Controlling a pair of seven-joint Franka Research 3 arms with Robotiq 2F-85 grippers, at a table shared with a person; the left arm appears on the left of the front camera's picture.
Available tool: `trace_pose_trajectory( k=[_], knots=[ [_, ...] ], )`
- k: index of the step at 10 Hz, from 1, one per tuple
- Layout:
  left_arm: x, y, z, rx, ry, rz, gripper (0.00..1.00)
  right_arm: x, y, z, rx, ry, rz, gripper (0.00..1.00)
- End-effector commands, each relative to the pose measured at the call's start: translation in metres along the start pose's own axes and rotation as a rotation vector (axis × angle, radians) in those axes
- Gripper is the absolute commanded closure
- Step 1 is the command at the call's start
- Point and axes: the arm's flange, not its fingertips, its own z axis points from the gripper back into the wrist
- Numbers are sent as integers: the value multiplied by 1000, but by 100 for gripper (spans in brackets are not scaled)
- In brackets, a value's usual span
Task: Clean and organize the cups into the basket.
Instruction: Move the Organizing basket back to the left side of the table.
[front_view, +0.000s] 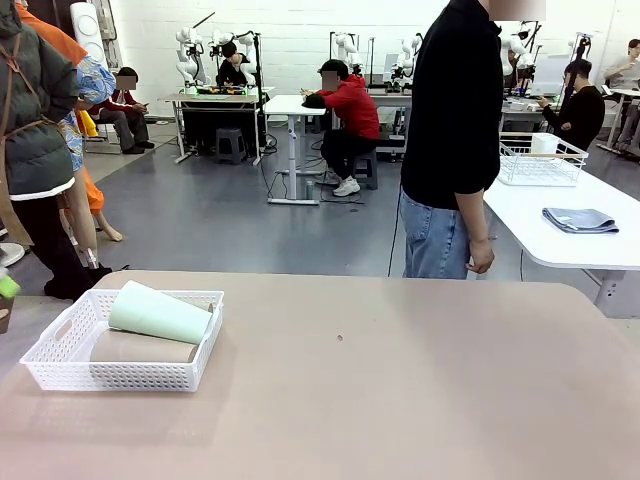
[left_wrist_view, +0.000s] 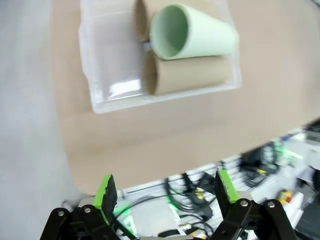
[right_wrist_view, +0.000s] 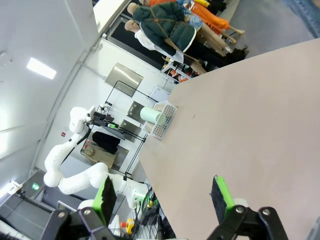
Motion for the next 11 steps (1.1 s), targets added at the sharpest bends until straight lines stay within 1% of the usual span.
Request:
trace_pose_trajectory(
  k=[1,2,4,6,9,11],
  knots=[
    [-16,43,48,-462,20,0,0,1,1,0,-2,1,-9,0],
    [-22,64,59,-549,11,7,0,1,1,0,-2,1,-9,0],
    [-25,104,82,-663,-5,20,0,1,1,0,-2,1,-9,0],
    [-27,151,90,-747,-70,57,0,1,1,0,-2,1,-9,0],
    [-49,217,99,-866,-179,128,0,1,1,0,-2,1,-9,0],
    [-58,233,106,-879,-217,126,0,1,1,0,-2,1,-9,0]
  ],
)
